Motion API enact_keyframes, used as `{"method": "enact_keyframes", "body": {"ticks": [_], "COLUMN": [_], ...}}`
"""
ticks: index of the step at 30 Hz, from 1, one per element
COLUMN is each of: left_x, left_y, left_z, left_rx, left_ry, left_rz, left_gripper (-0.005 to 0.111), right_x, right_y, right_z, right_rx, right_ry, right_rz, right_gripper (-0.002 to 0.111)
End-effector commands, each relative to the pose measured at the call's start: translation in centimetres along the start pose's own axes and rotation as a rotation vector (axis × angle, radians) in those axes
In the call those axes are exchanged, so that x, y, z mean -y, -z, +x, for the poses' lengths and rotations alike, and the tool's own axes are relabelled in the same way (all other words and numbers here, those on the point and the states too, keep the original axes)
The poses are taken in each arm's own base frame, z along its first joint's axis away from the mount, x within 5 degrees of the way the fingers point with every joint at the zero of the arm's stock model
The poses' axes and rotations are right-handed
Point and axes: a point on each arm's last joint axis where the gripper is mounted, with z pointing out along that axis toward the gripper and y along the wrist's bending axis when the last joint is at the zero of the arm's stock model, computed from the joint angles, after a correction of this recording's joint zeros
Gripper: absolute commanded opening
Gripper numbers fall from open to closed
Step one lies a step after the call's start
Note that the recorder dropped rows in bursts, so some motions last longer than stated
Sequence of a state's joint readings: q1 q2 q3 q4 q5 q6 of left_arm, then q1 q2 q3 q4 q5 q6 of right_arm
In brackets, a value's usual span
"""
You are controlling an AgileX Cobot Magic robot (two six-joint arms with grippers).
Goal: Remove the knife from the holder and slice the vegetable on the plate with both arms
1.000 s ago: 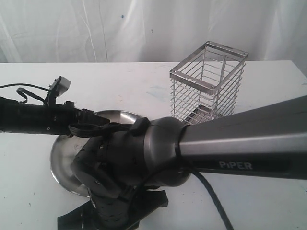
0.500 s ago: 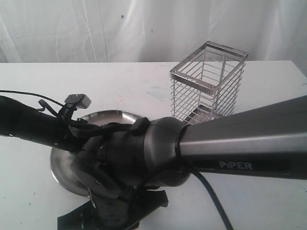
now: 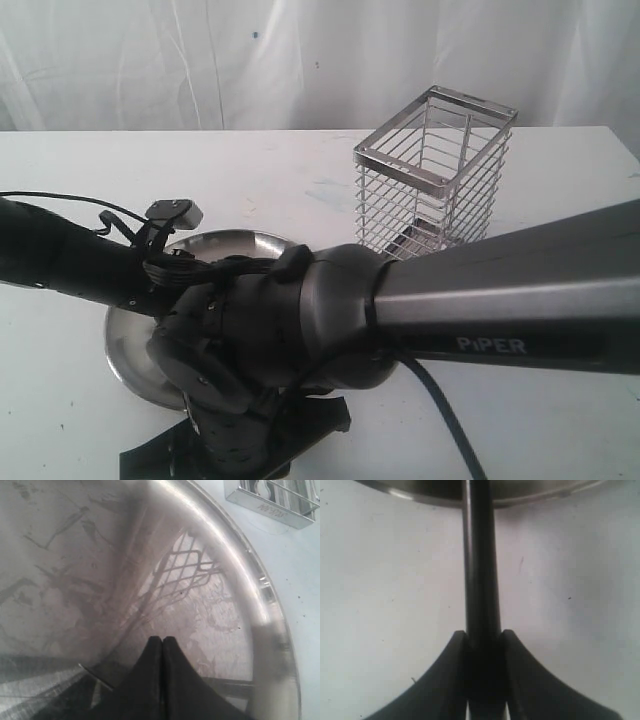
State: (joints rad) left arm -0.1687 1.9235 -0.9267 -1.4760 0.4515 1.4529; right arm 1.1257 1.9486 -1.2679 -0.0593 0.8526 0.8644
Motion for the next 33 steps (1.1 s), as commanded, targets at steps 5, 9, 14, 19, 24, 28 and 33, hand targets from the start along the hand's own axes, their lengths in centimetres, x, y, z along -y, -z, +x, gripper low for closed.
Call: {"method": "enact_keyframes", "body": {"ticks": [5,9,14,19,24,28,33], "left_x": [0.0,-0.1,-0.6,-0.7,-1.1,-1.9,-2.9], "left_y": [0.4,0.4,0.4,0.4,0.1,-1.0,-1.9], "left_z": [-0.2,-0.2,0.0,0.1,0.6,1.7,3.5], "left_rx": [0.029,0.027,0.003,-0.009,-0.037,-0.079,-0.118], "left_ry": [0.049,0.051,0.052,0.053,0.036,0.065,0.156], "left_rz": [0.003,-0.006,-0.057,-0.079,-0.098,-0.094,-0.135], "left_gripper": [0.0,0.0,0.0,0.0,0.0,0.0,0.0], "right_x": [0.1,0.0,0.0,0.0,0.0,0.0,0.2], "right_y": [0.0,0.0,0.0,0.0,0.0,0.0,0.0], "right_z": [0.0,0.0,0.0,0.0,0.0,0.0,0.4], "right_rx": [-0.001,0.0,0.0,0.0,0.001,0.002,-0.046], "right_ry": [0.005,0.005,0.005,0.005,0.003,-0.009,-0.023], "right_rz": [0.002,0.0,0.0,0.0,-0.005,-0.008,0.023], "right_gripper": [0.0,0.0,0.0,0.0,0.0,0.0,0.0]}}
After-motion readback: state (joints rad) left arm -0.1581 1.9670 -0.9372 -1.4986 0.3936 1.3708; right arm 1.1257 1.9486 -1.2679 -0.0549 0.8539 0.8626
